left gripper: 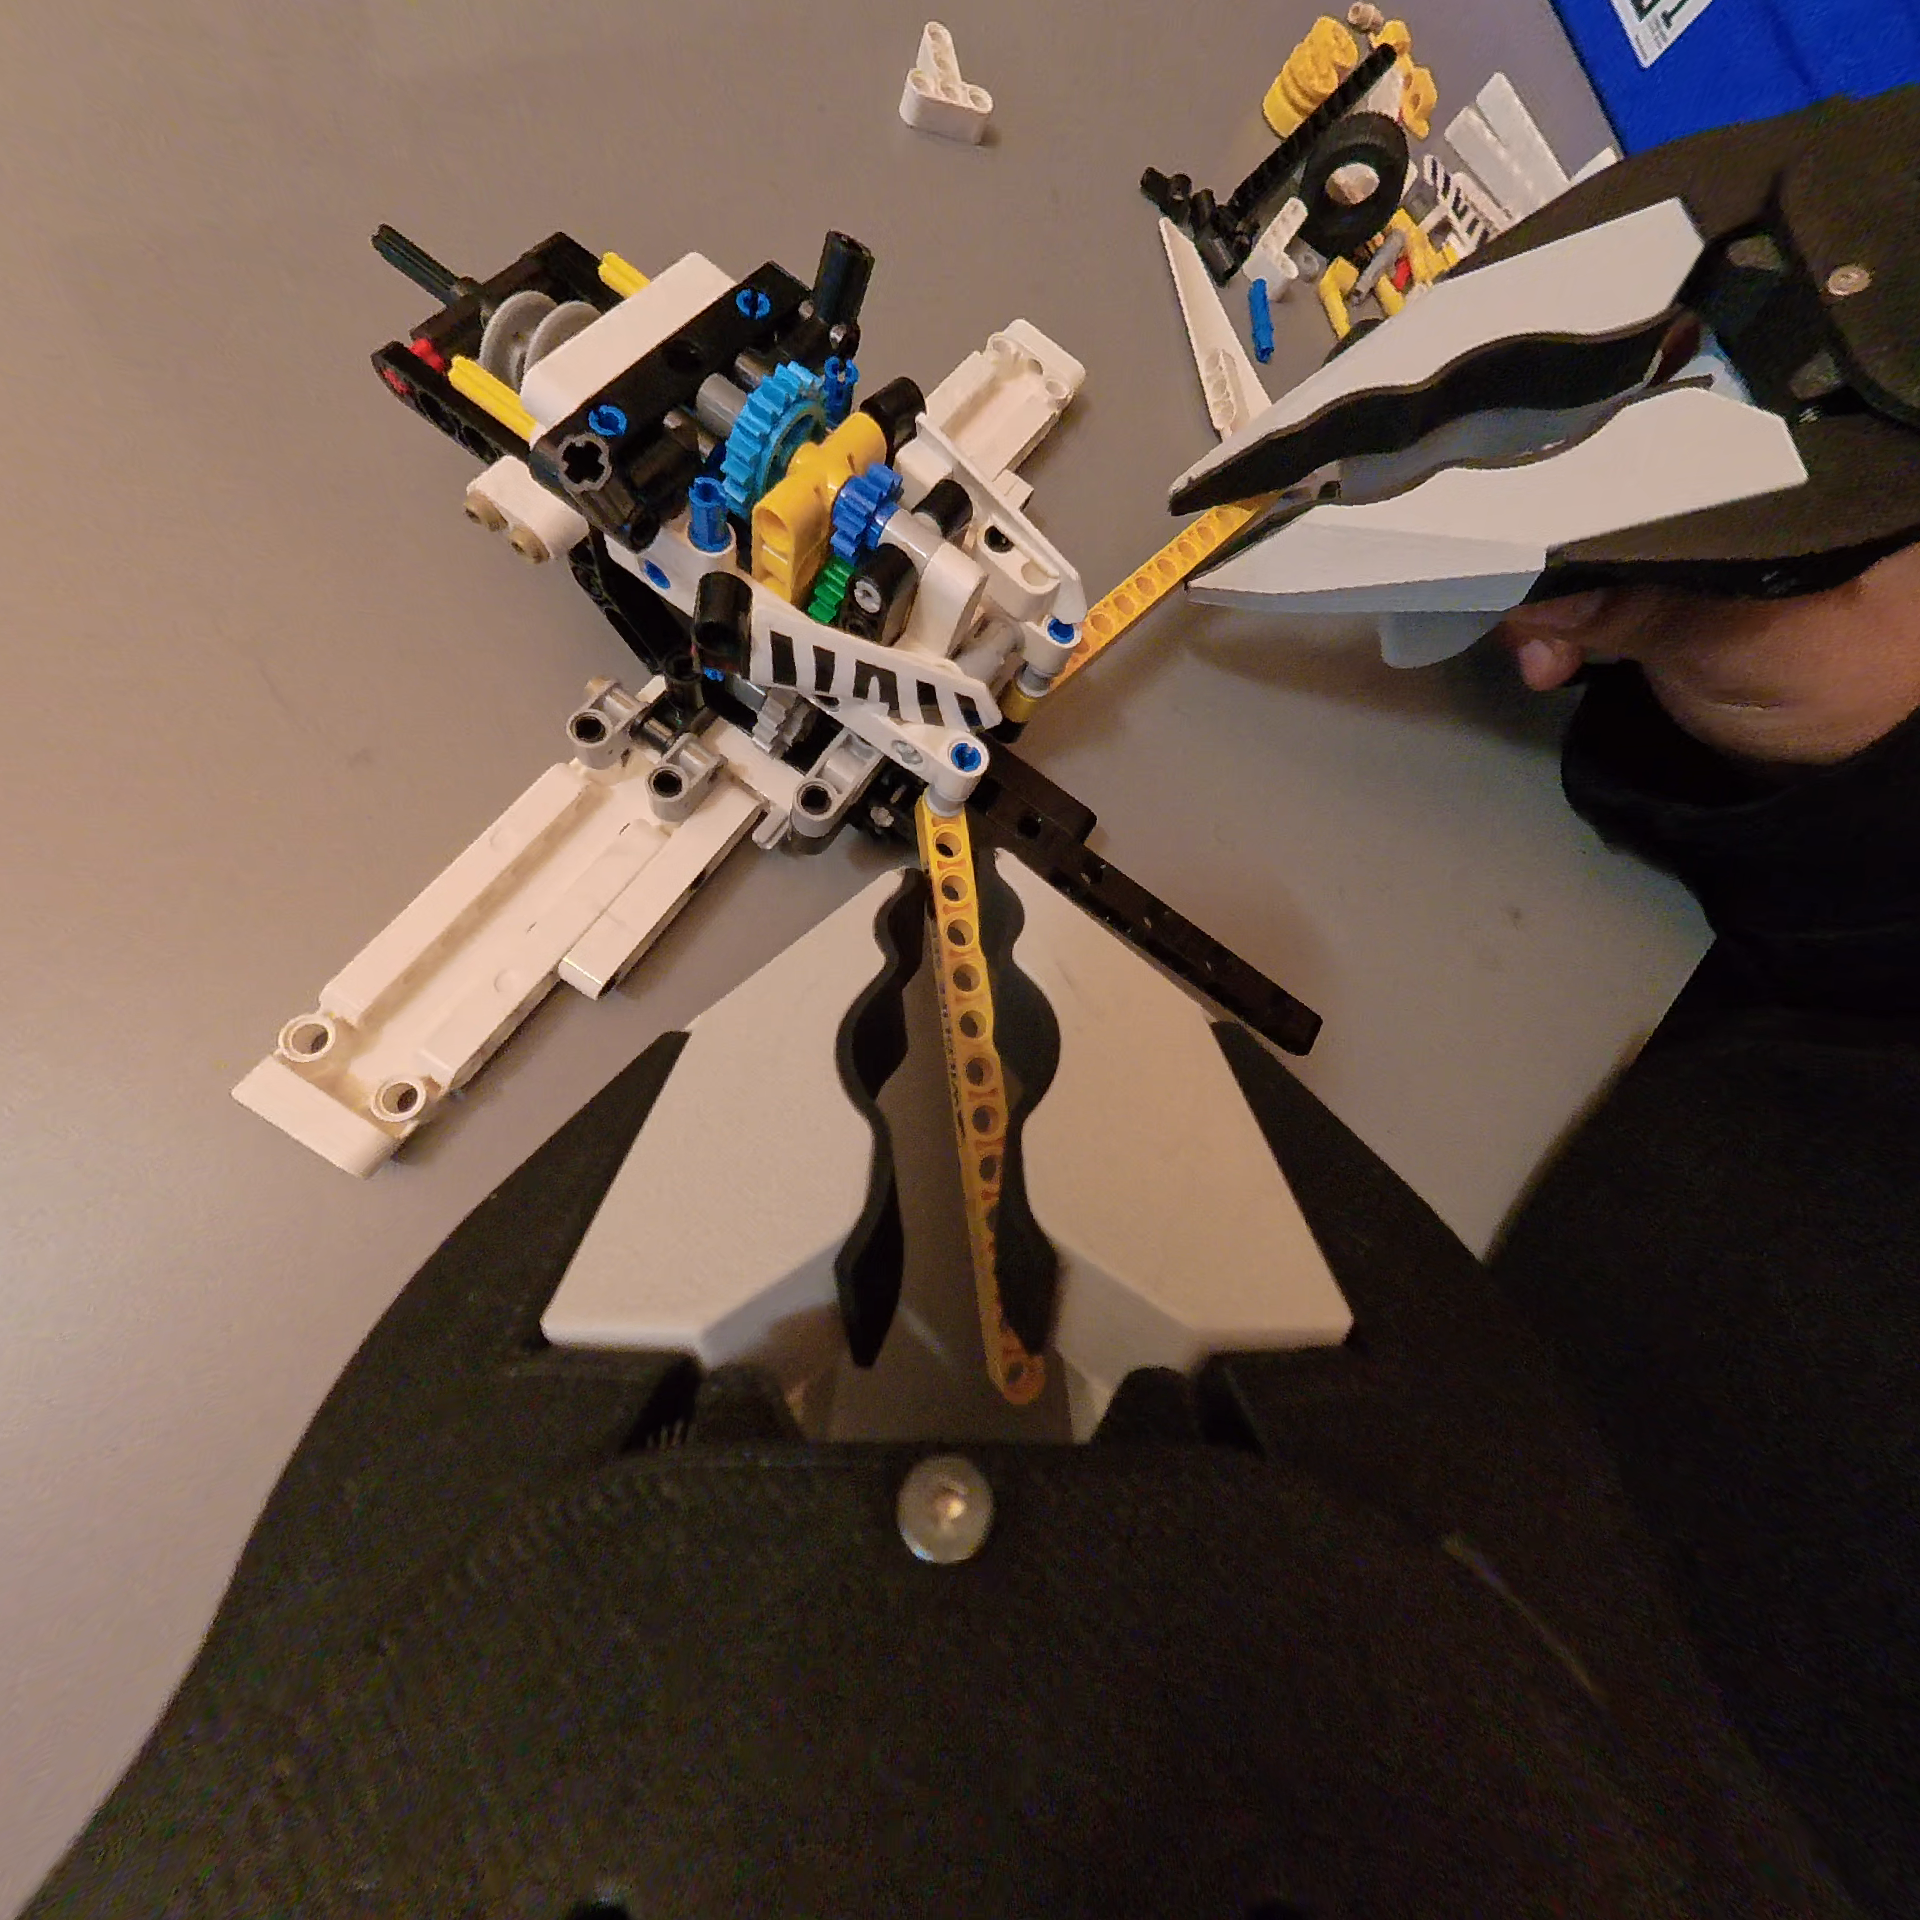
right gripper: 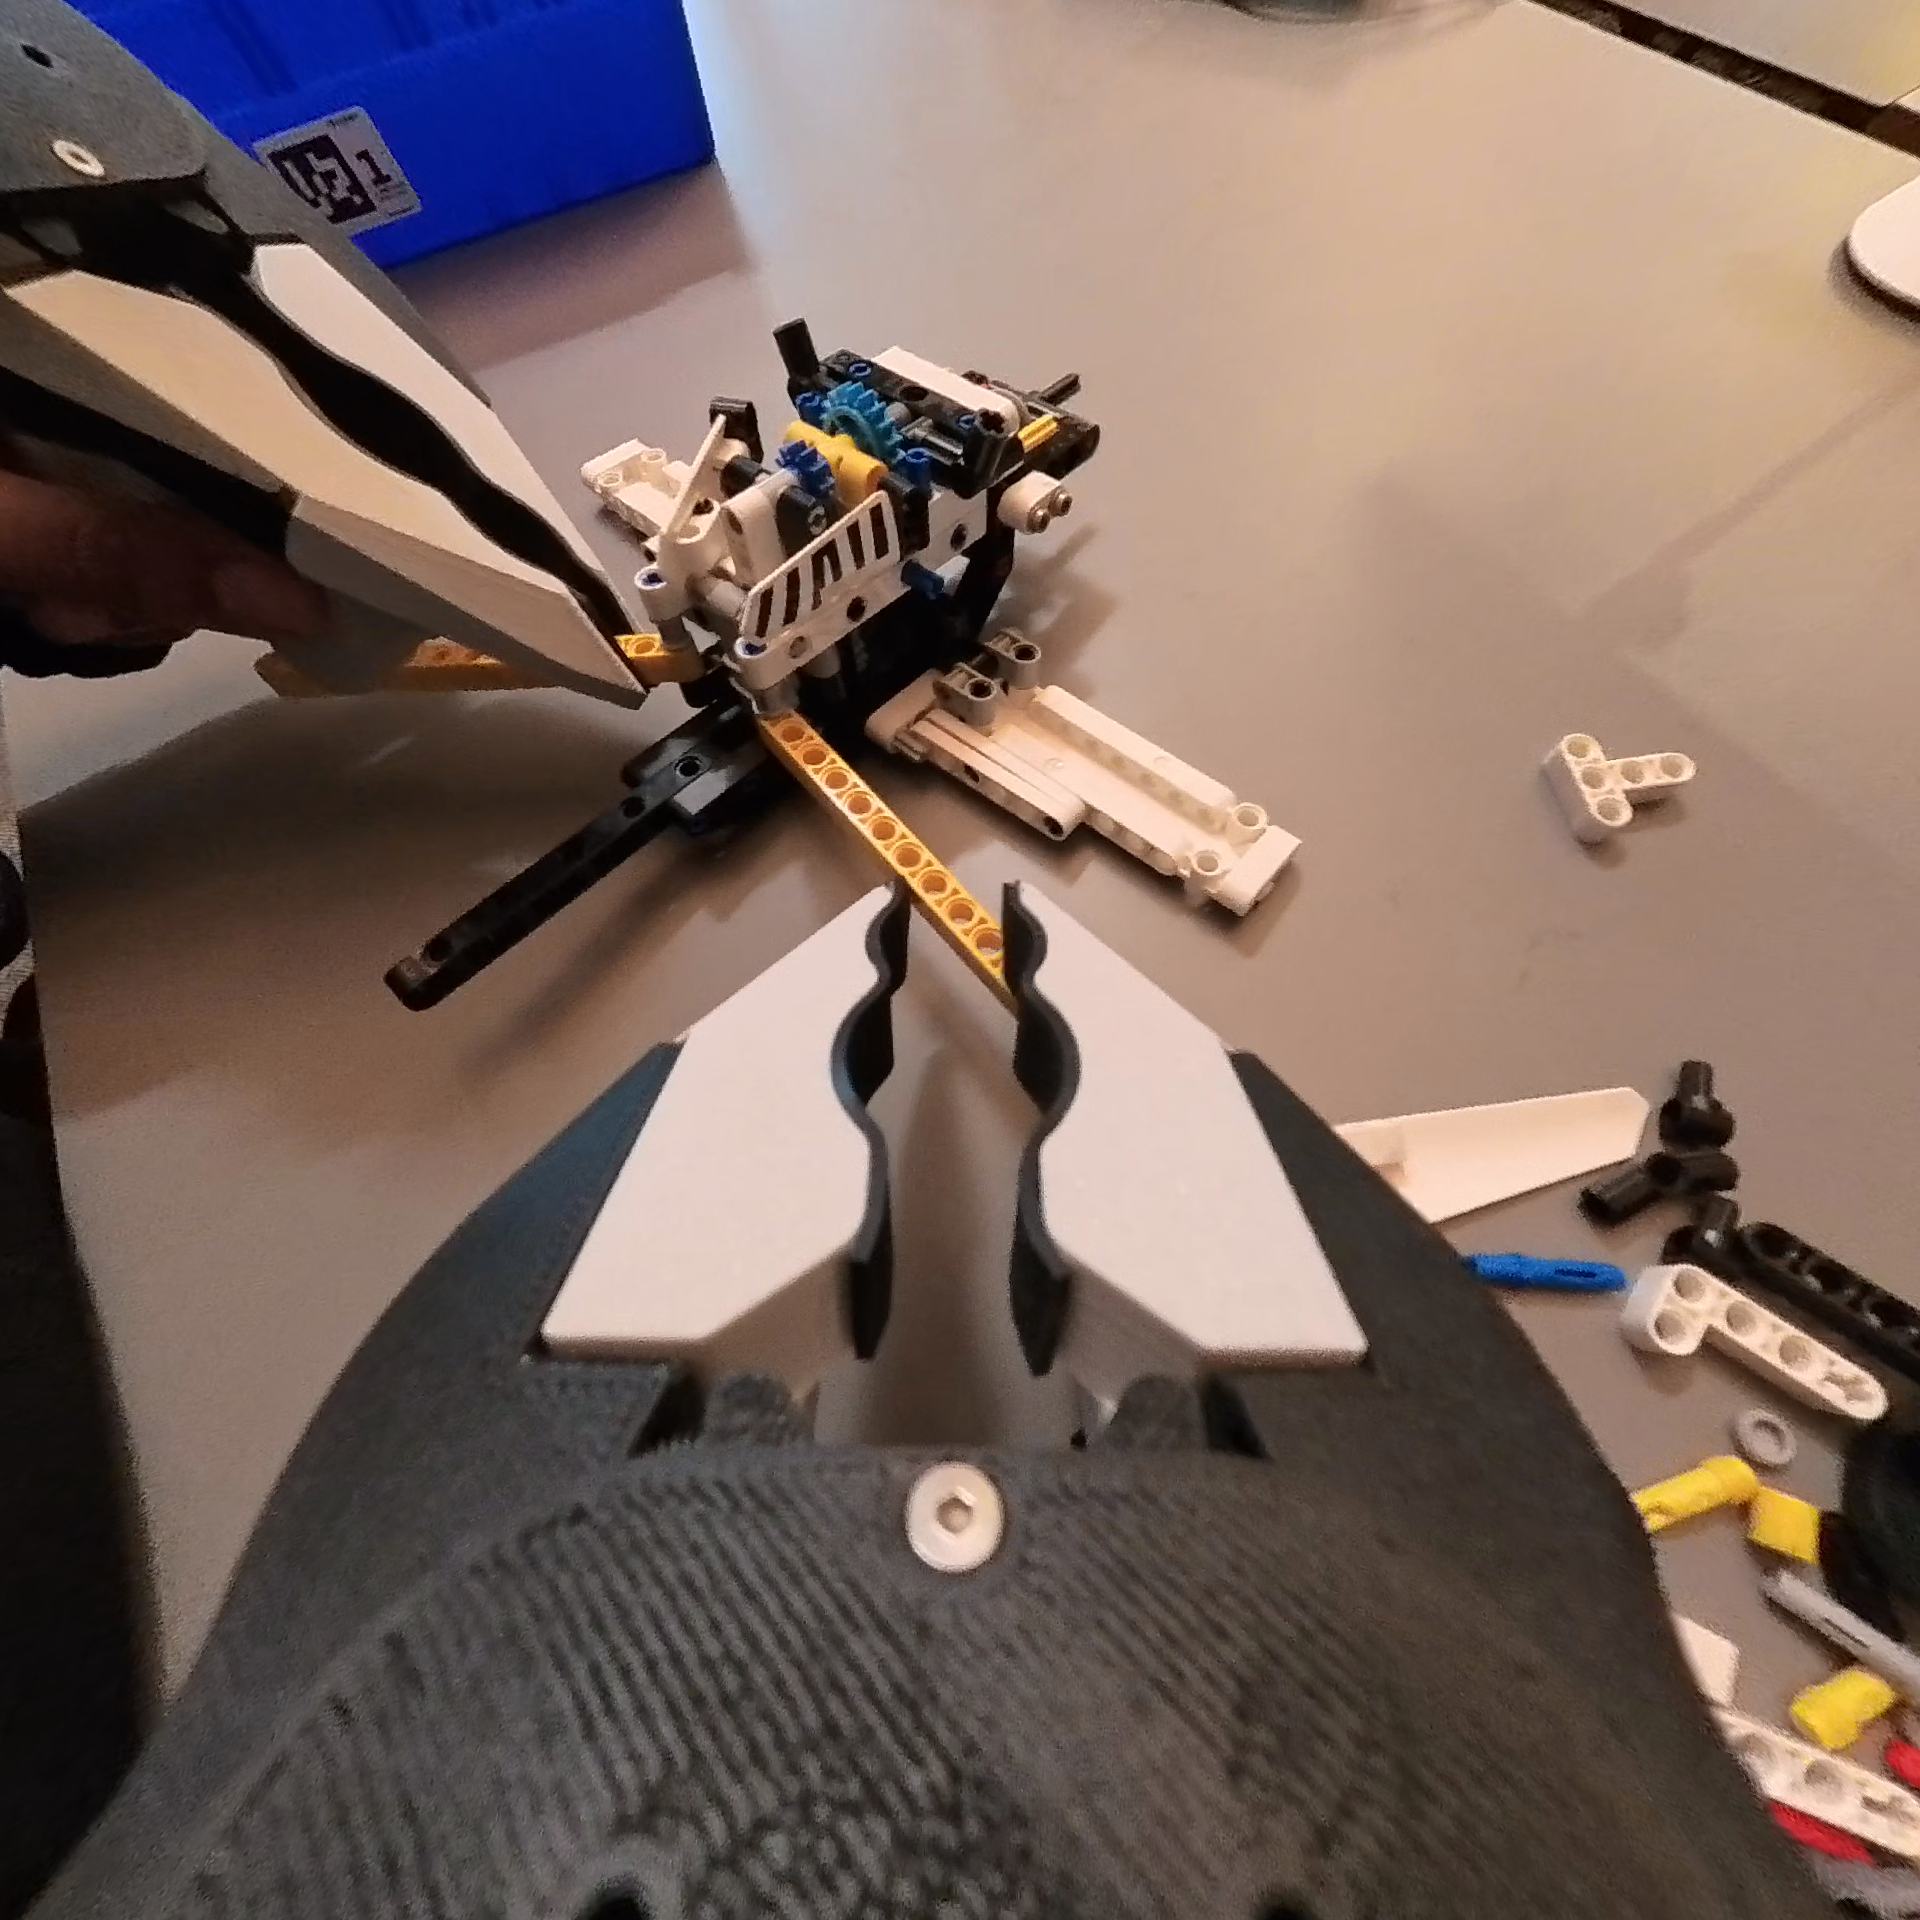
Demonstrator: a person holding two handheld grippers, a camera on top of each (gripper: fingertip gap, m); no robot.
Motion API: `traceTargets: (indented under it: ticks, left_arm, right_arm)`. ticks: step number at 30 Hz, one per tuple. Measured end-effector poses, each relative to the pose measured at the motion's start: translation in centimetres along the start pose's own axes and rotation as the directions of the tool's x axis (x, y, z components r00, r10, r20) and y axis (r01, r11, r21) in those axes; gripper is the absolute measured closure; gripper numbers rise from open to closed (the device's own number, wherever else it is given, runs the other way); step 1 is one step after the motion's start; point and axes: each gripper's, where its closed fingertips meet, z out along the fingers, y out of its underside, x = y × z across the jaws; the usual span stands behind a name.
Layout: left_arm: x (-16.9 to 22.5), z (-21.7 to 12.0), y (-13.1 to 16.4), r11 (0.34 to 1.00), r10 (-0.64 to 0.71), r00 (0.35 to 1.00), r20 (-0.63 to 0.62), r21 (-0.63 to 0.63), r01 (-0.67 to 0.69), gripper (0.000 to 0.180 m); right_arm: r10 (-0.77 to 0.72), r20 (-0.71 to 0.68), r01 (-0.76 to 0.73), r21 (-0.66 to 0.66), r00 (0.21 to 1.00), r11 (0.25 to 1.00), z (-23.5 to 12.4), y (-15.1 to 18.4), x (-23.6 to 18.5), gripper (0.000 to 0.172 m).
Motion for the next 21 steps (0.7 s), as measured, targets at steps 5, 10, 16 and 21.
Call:
traceTargets:
  ticks: [5, 10, 16, 21]
  left_arm:
    - [0.0, 0.0, 0.0, 1.0, -0.014, 1.0, -0.01, 0.008, 0.014, 0.171]
    - [0.0, 0.1, -0.1, 1.0, -0.01, 1.0, -0.014, 0.008, 0.01, 0.171]
    - [0.0, 0.3, -0.2, 1.0, -0.006, 1.0, -0.01, 0.013, 0.007, 0.171]
    - [-0.1, 0.3, -0.2, 1.0, 0.003, 1.0, 0.011, 0.017, -0.003, 0.171]
  right_arm:
    - [-0.107, -0.018, 0.107, 0.034, 0.994, 0.994, -0.5, -0.6, -1.1, 0.146]
    - [-0.39, 0.085, 0.377, 0.138, 0.917, 0.916, -1.4, -1.4, -6.2, 0.136]
    - [-0.634, 0.132, 0.634, 0.045, 0.762, 0.772, 0.9, 1.7, -8.8, 0.13]
    - [-0.77, 0.068, 0.771, 0.019, 0.635, 0.637, 1.7, 1.5, -8.9, 0.128]
